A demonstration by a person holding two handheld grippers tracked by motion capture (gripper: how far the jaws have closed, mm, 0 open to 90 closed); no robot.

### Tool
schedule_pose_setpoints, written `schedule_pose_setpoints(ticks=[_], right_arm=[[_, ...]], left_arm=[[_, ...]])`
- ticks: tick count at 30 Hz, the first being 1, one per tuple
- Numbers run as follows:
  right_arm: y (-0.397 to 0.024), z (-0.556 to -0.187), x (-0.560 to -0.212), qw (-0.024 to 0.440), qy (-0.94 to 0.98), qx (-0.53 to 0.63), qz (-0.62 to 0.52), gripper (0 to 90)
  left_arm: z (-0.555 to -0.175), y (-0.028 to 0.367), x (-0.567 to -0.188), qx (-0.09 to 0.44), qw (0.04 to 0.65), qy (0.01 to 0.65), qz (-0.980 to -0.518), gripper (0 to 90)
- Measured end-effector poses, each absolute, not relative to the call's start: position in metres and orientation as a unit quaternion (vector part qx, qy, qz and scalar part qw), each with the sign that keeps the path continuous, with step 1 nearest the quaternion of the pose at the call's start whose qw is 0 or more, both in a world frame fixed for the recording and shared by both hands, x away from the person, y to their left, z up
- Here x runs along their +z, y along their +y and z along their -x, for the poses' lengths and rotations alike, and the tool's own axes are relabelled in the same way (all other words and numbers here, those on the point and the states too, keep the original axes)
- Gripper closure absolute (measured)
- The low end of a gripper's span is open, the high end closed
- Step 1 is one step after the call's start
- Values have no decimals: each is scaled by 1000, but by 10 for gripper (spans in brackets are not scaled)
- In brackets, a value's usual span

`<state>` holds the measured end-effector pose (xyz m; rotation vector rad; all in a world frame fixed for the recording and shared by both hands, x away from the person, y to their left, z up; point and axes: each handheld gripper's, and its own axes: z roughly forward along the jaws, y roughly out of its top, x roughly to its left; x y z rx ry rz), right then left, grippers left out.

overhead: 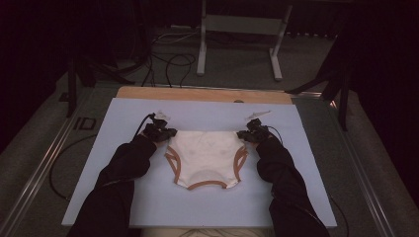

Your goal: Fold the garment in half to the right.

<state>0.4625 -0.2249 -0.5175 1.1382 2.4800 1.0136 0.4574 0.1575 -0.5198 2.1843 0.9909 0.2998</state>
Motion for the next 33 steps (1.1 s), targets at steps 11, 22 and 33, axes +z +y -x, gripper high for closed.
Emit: schedule_pose_setpoints(ticks=[11, 22, 33], right_arm=[[-223, -464, -517, 109, 847, 344, -390, 598], [-218, -460, -510, 100, 841, 366, -384, 258], [-212, -456, -499, 85, 845, 380, -367, 135]], left_arm=[[-457, 157, -515, 130, 357, 395, -836, 652], [-449, 160, -499, 113, 378, 383, -835, 324], [-435, 162, -483, 70, 418, 340, -840, 42]])
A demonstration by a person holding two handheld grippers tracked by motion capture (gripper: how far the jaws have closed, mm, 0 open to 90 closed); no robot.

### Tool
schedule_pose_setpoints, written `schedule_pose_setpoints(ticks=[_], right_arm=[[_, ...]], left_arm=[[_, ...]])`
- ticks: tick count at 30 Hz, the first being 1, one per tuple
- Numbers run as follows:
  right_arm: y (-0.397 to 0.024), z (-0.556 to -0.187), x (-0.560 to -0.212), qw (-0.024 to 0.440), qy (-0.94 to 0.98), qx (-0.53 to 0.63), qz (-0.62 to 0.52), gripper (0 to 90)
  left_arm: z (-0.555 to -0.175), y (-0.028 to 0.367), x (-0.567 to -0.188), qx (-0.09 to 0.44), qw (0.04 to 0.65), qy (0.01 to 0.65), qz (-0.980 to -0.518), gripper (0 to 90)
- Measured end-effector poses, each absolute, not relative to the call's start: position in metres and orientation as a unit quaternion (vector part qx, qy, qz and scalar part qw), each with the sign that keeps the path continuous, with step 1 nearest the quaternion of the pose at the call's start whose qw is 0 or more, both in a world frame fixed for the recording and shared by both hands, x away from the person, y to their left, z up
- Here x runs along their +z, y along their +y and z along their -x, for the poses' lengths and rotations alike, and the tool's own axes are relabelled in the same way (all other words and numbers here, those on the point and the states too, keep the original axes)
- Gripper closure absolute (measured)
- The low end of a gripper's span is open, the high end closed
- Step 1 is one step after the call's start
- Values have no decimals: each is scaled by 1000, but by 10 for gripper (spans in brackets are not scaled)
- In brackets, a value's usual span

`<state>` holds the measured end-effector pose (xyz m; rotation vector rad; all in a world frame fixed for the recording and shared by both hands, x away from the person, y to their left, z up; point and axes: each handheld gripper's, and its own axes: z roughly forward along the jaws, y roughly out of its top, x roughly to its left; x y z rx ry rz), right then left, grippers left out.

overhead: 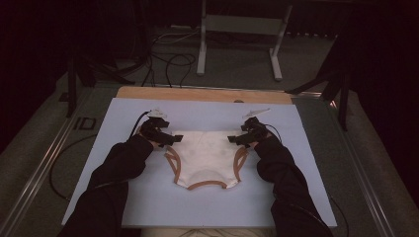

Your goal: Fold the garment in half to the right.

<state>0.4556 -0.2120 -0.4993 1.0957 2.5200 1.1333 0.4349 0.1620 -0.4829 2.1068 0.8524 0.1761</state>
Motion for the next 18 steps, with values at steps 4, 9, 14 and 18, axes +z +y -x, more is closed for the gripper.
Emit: schedule_pose_setpoints(ticks=[4, 9, 14, 18], right_arm=[[-208, -454, -494, 84, 847, 384, -357, 133], [-203, -452, -487, 84, 849, 388, -348, 132], [-197, -452, -481, 82, 851, 390, -342, 133], [-192, -451, -477, 84, 854, 389, -334, 133]], left_arm=[[-427, 160, -479, 70, 421, 323, -845, 5], [-416, 161, -474, 67, 435, 308, -844, 5], [-404, 162, -469, 65, 442, 284, -848, 5], [-392, 162, -467, 60, 445, 269, -852, 5]])
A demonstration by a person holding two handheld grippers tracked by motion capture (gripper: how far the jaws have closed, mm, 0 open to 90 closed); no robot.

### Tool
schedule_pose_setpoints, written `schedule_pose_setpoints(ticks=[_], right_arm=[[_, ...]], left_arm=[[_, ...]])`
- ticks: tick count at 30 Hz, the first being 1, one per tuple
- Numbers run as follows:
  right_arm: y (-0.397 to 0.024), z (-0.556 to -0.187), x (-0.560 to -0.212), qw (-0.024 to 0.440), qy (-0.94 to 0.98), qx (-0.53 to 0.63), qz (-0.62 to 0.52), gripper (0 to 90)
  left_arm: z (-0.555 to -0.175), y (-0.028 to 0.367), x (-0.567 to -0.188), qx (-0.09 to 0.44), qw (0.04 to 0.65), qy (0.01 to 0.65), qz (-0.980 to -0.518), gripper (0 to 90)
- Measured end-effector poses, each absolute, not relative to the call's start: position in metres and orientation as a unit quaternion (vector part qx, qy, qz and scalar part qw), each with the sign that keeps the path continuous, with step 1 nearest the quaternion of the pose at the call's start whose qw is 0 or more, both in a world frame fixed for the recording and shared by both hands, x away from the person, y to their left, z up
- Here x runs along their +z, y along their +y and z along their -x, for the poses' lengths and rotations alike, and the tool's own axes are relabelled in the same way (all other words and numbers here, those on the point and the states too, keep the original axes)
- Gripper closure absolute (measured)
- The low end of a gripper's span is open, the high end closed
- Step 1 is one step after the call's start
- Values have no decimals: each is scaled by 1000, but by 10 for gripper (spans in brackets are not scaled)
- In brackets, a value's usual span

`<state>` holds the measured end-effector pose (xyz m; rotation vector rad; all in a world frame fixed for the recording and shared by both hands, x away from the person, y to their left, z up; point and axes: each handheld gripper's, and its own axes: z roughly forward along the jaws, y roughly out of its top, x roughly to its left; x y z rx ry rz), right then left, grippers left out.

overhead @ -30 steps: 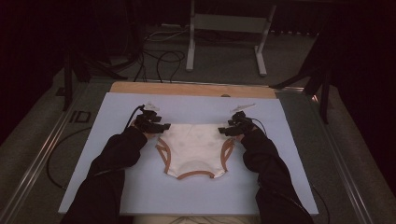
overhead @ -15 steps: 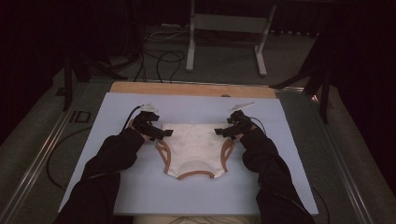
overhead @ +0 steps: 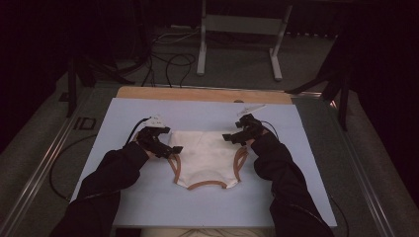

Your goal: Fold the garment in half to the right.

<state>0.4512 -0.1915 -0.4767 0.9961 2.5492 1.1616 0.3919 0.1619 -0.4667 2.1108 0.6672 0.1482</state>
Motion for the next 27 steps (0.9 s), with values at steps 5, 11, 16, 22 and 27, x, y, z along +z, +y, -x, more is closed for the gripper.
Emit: schedule_pose_setpoints(ticks=[5, 11, 16, 22, 27], right_arm=[[-185, -451, -475, 83, 857, 389, -326, 133], [-175, -450, -471, 83, 860, 392, -317, 134], [-165, -449, -469, 77, 867, 392, -299, 137], [-151, -449, -470, 69, 874, 388, -285, 137], [-141, -449, -471, 66, 876, 388, -280, 136]], left_arm=[[-378, 163, -465, 58, 443, 251, -859, 5], [-362, 162, -465, 54, 436, 234, -867, 6], [-348, 159, -467, 58, 431, 219, -873, 21], [-332, 157, -472, 58, 427, 198, -880, 24], [-320, 155, -475, 58, 425, 181, -885, 28]])
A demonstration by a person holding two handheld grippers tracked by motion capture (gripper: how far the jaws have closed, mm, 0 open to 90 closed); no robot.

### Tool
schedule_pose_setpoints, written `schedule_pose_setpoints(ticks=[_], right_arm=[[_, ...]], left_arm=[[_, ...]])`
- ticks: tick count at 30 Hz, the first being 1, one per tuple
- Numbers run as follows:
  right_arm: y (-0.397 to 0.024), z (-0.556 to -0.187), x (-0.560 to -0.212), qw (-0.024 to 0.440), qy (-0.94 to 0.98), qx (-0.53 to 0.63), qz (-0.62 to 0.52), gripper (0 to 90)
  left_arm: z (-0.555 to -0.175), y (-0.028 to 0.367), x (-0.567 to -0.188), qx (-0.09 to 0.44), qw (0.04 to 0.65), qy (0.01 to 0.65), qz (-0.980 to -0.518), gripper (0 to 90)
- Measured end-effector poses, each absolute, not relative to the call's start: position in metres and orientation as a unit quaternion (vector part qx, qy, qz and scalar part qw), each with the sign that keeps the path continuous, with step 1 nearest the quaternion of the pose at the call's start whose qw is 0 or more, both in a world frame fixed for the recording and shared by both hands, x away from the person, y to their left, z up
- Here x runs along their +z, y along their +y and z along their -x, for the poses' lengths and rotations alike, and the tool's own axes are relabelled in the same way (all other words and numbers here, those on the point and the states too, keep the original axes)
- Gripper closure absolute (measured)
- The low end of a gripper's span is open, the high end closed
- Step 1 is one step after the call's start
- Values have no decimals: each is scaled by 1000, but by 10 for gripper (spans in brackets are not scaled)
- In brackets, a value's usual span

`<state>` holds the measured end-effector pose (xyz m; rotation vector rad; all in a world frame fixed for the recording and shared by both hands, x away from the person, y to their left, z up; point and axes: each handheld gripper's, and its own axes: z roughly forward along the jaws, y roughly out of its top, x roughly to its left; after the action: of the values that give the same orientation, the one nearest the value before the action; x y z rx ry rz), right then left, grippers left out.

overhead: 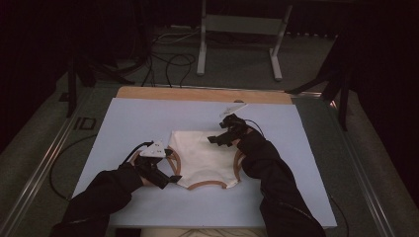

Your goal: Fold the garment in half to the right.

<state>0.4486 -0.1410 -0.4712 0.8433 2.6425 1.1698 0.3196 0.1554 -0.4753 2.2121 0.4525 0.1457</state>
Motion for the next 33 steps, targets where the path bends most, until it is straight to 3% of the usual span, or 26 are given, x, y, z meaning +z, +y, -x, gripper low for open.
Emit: schedule_pose_setpoints(ticks=[9, 33], right_arm=[[-121, -449, -473, 55, 879, 387, -274, 136], [-75, -448, -486, 36, 899, 367, -236, 136]], left_arm=[[-305, 148, -488, 62, 410, 157, -896, 56], [-305, 135, -515, 85, 354, 97, -926, 275]])
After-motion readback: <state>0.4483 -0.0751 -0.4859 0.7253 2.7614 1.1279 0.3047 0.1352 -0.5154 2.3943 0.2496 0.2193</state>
